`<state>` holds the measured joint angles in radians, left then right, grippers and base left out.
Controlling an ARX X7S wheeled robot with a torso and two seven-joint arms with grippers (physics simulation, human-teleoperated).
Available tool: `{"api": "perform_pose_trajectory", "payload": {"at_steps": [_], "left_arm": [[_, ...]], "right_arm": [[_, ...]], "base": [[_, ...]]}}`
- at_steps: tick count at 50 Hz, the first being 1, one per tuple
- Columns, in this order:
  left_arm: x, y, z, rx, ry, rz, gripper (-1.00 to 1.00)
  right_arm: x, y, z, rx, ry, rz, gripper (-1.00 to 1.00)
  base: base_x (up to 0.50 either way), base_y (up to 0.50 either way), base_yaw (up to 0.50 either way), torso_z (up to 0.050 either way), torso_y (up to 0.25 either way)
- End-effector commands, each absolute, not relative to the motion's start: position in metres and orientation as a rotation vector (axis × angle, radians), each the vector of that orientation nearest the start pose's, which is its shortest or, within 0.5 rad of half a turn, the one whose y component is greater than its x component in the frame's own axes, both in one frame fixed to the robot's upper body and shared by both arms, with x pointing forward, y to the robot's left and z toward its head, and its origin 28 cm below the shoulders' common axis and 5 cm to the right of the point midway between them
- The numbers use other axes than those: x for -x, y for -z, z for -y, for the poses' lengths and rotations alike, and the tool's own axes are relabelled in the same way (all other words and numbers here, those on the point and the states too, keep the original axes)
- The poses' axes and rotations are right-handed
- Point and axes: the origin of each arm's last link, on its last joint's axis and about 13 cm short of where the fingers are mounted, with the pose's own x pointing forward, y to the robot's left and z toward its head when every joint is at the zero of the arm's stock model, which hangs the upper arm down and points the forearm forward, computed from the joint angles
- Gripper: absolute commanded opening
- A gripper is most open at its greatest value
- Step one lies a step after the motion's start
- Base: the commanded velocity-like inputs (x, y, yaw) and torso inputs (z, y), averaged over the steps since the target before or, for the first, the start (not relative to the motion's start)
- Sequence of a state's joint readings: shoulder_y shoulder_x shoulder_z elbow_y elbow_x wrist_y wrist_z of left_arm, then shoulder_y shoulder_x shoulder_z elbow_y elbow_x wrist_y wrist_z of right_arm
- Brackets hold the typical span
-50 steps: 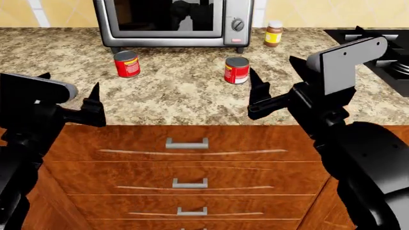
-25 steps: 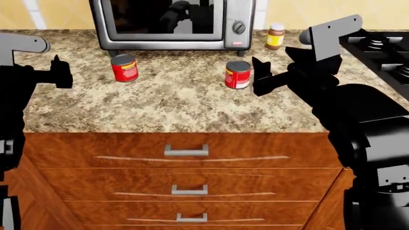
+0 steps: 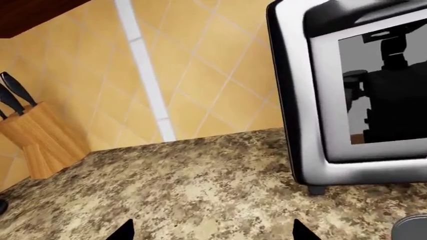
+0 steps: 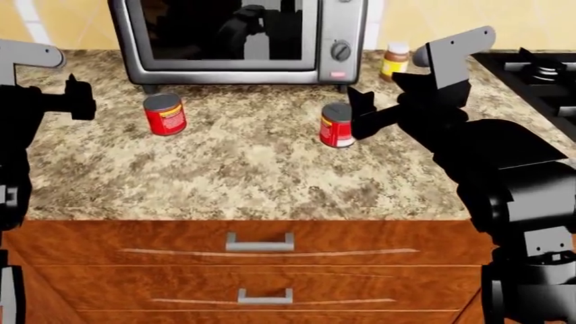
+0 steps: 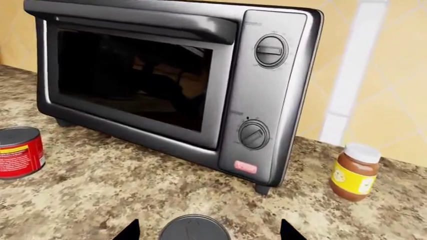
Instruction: Pick the cans from the counter and place them in their designated side in the cabinet.
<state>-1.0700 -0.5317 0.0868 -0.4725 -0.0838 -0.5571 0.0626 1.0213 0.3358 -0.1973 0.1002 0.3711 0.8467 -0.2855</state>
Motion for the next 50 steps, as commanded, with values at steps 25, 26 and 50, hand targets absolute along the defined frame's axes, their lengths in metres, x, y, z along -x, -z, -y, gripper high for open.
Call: {"api": "perform_pose_trajectory", "payload": {"at_steps": [25, 26, 50], "left_arm": [[-0.354, -0.237, -0.385, -0.271, -0.311, 0.001, 1.00], [-0.354, -0.237, -0.385, -0.271, -0.311, 0.001, 1.00], [-0.356, -0.227, -0.384, -0.269, -0.304, -0.016, 1.00]], "right_arm": [[-0.334, -0.232, 0.132, 0.102, -0.495, -0.118, 1.00], [-0.334, -0.232, 0.132, 0.110, -0.489, -0.119, 1.00], [-0.343, -0.229, 0.139, 0.185, -0.426, -0.107, 1.00]], "base": [[0.03, 0.00, 0.00, 0.000, 0.000], [0.00, 0.00, 0.00, 0.000, 0.000], [0.00, 0.00, 0.00, 0.000, 0.000]]}}
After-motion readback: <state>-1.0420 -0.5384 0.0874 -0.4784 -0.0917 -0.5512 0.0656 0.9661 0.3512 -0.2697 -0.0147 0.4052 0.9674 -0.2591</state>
